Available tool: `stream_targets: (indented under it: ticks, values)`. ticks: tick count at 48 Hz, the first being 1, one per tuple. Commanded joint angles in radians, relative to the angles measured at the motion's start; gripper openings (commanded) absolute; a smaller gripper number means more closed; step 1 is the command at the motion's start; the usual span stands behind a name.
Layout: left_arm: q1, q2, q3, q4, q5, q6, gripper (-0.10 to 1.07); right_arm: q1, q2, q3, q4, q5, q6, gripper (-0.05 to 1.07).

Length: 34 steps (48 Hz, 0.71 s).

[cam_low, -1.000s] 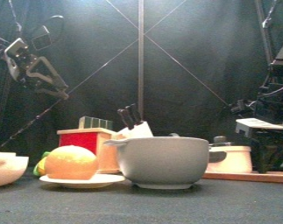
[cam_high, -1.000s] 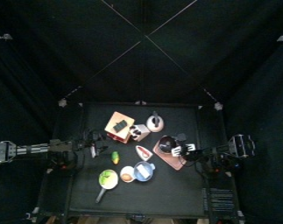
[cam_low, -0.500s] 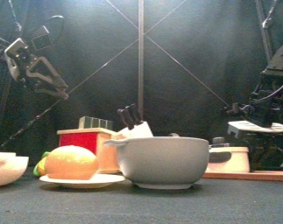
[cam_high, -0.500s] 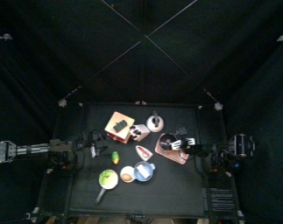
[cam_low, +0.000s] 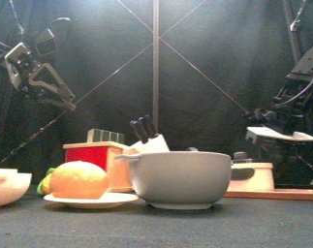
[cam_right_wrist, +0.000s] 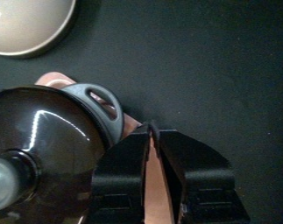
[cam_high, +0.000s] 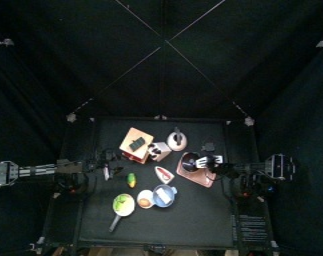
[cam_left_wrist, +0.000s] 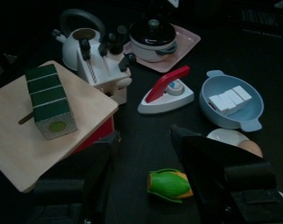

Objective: Push plate back

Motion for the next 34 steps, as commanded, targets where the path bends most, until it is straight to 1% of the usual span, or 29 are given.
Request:
stream_targets:
  ticks: [1, 6, 11, 23, 31, 34]
  values:
    - [0.002, 0.003, -0.014, 0.000, -0.003, -0.002, 0.87, 0.043, -0.077, -0.009, 0.011, 0.037, -0.002, 0.54]
    - [0.002, 0.003, -0.014, 0.000, -0.003, -0.002, 0.87, 0.092, -0.133, -0.006, 0.028, 0.077, -0.002, 0.54]
    - [0.002, 0.002, -0.014, 0.000, -0.003, -0.002, 0.87, 0.127, -0.166, 0.006, 0.048, 0.098, 0.000, 0.54]
    - [0.002, 0.003, -0.014, 0.000, -0.003, -0.002, 0.87, 0.170, -0.170, 0.026, 0.091, 0.103, 0.003, 0.54]
    - [0.002, 0.003, -0.014, 0.000, -0.003, -0.002, 0.87, 0.207, -0.170, 0.006, 0.120, 0.086, 0.006, 0.54]
    - [0.002, 0.002, -0.014, -0.002, -0.003, -0.002, 0.87, 0.235, -0.164, -0.009, 0.127, 0.069, 0.005, 0.54]
